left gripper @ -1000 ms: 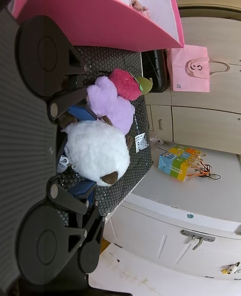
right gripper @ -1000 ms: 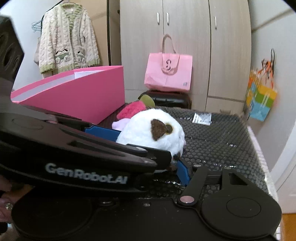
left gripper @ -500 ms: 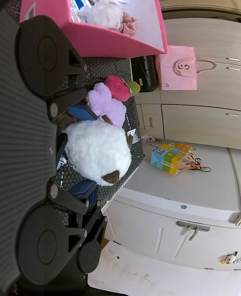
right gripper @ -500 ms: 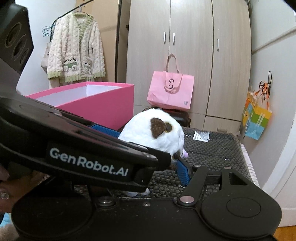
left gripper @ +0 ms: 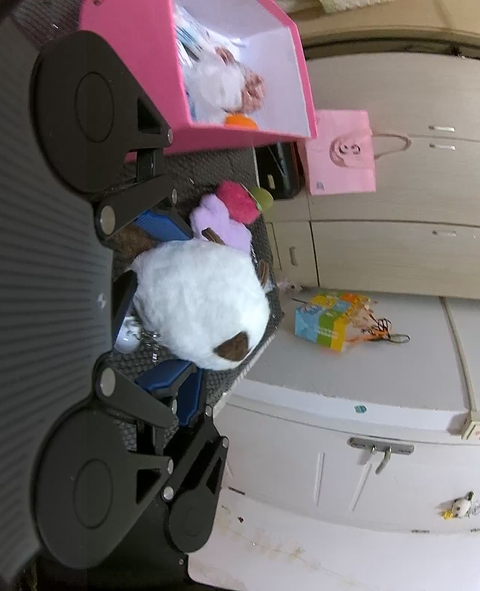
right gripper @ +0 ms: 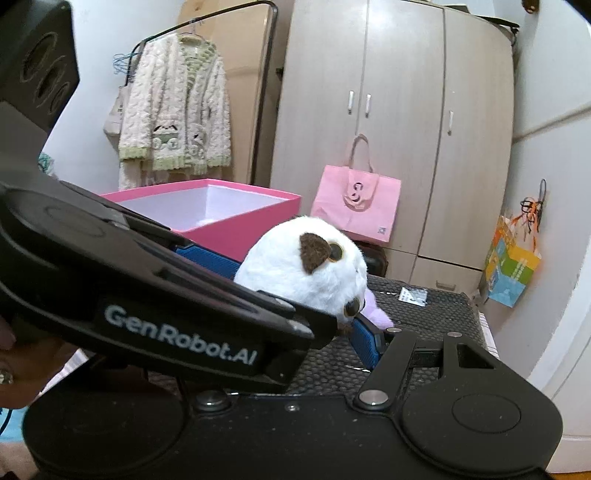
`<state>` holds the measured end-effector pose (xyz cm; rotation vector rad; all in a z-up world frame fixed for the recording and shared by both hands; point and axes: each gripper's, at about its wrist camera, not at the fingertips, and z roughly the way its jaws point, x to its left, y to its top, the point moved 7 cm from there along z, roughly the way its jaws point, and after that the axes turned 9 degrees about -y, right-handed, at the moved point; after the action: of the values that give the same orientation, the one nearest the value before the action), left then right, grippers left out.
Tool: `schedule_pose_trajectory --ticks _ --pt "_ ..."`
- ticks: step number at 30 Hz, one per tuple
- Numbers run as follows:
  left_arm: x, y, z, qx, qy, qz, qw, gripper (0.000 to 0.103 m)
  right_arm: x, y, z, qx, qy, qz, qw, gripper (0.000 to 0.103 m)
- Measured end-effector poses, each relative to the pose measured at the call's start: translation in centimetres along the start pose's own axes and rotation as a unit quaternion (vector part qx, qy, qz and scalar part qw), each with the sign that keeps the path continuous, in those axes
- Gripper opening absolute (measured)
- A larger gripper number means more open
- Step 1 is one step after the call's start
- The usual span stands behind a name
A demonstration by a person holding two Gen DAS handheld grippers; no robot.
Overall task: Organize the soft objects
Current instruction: 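Carry the white plush toy into the pink box and open the left gripper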
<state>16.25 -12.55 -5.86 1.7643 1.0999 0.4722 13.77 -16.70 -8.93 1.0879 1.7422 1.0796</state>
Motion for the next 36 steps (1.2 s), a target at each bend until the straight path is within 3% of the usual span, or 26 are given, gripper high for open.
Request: schedule_pose_trajectory --ticks 10,23,36 --pt "0.9 -0.1 -5.8 -0.01 0.017 -0.001 0.9998 0.068 3.9 2.5 -3.3 0.0 0.038 -0.018 0.999 0.07" --pt "4.1 2.7 -12.2 -0.024 0.073 0.025 0.9967 0.068 9.1 7.5 -5.0 -0.055 0.071 -0.06 0.994 0.07" --pt "10.9 7.5 -14.6 -0.047 0.123 0.001 0.9913 0.068 11.7 14.2 -0.1 -0.061 0.156 -0.029 0.985 0.07"
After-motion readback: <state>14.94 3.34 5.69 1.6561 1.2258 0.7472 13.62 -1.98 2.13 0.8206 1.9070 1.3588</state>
